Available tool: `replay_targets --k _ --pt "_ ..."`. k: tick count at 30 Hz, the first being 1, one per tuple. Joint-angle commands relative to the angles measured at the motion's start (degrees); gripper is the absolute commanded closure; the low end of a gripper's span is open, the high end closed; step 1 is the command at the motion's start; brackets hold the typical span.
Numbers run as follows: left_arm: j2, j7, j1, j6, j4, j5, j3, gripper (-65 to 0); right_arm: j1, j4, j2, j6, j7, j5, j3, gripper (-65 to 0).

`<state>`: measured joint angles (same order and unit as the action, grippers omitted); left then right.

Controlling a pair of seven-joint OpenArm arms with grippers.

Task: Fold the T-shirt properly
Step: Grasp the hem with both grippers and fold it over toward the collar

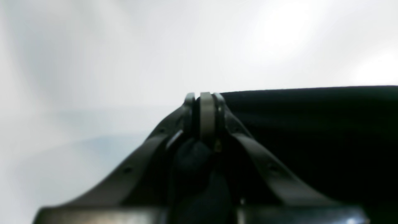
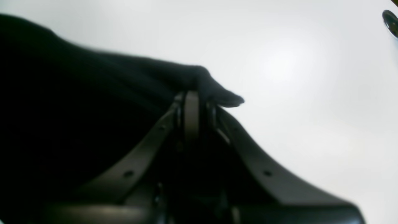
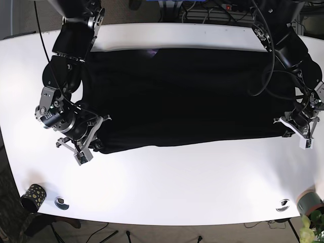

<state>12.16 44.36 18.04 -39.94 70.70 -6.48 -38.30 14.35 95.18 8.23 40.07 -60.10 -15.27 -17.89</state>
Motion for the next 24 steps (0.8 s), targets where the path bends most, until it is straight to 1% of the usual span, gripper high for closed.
replay_targets --k 1,4,8,15,18,21,23,24 --pt "0.3 -0.3 -1.0 -0.1 5.1 -0.9 0.4 0.0 0.1 4.2 0.7 -0.07 -0.1 -0.2 -0.3 0.0" --pt "0.2 -0.3 -3.3 -0.1 10.0 -0.9 0.6 0.0 -1.8 8.4 0.7 -0.07 -1.6 -0.2 -0.4 0.0" --pt "0.2 -0.3 -6.0 -0.1 13.4 -0.9 0.7 0.0 -4.5 11.9 0.7 -0.07 -4.0 -0.2 -0.3 0.0" --pt "0.6 -0.3 -10.4 -0.1 14.4 -0.5 0.5 0.0 -11.4 14.3 0.6 -0.07 -4.4 -0.2 -0.5 0.0" --pt "2.4 -0.3 -12.5 -0.1 14.4 -0.8 0.7 0.0 -14.0 14.1 0.6 -0.07 -4.4 -0.2 -0.5 0.0" --pt "3.3 -0.3 -14.0 -0.1 14.4 -0.9 0.8 -4.0 -16.6 14.0 0.6 -0.07 -4.4 -0.2 -0.5 0.0" --pt "3.3 -0.3 -14.9 -0.1 14.4 -0.9 0.8 -11.9 -19.0 14.2 0.6 -0.07 -4.4 -0.2 -0.5 0.0" --pt "3.3 -0.3 -15.4 -0.1 14.5 -0.9 0.8 -14.7 -19.8 14.2 0.6 -0.07 -4.4 -0.2 -0.5 0.0"
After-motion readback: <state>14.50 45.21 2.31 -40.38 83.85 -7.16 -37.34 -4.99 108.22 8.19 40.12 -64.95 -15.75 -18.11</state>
